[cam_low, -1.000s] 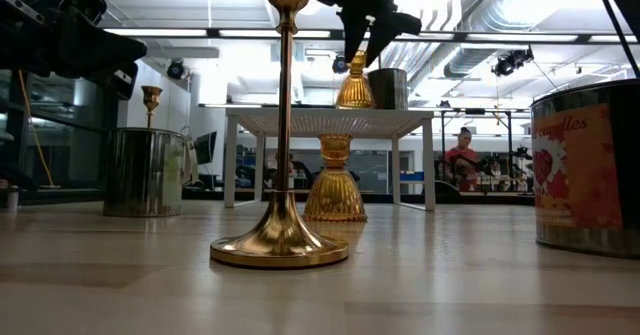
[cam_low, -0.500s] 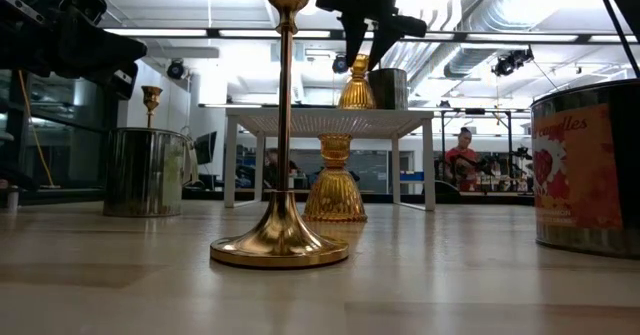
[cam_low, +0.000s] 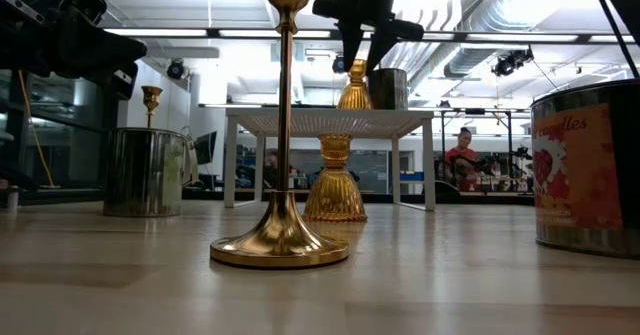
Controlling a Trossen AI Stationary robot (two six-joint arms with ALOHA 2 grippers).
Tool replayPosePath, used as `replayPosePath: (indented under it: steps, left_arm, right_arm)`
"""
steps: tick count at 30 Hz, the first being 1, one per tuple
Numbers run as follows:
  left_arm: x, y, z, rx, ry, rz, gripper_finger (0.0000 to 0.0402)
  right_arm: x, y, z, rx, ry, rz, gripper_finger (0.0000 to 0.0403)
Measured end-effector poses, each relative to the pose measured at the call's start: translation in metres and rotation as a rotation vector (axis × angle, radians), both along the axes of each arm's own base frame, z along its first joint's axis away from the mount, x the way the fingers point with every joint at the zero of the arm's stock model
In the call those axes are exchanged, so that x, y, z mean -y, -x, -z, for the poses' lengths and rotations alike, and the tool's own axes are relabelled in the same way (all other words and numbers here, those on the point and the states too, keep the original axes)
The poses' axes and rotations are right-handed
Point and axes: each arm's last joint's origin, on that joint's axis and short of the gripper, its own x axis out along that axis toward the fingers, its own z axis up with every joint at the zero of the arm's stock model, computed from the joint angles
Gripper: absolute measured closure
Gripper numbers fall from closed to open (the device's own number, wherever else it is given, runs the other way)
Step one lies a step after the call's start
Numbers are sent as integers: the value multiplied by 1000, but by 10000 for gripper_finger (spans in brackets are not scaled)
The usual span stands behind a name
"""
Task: Pick & Place candle stick holders
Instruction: Put the top orange glass candle holder on the shelf
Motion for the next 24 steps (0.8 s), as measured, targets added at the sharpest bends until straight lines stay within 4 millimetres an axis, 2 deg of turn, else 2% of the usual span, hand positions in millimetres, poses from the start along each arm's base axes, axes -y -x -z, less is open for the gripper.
replayPosePath:
  steps: [24]
  left_arm:
    - [0, 0, 0, 0, 0, 0, 402]
  right_arm:
    - [2, 0, 1, -3, -4, 5, 220]
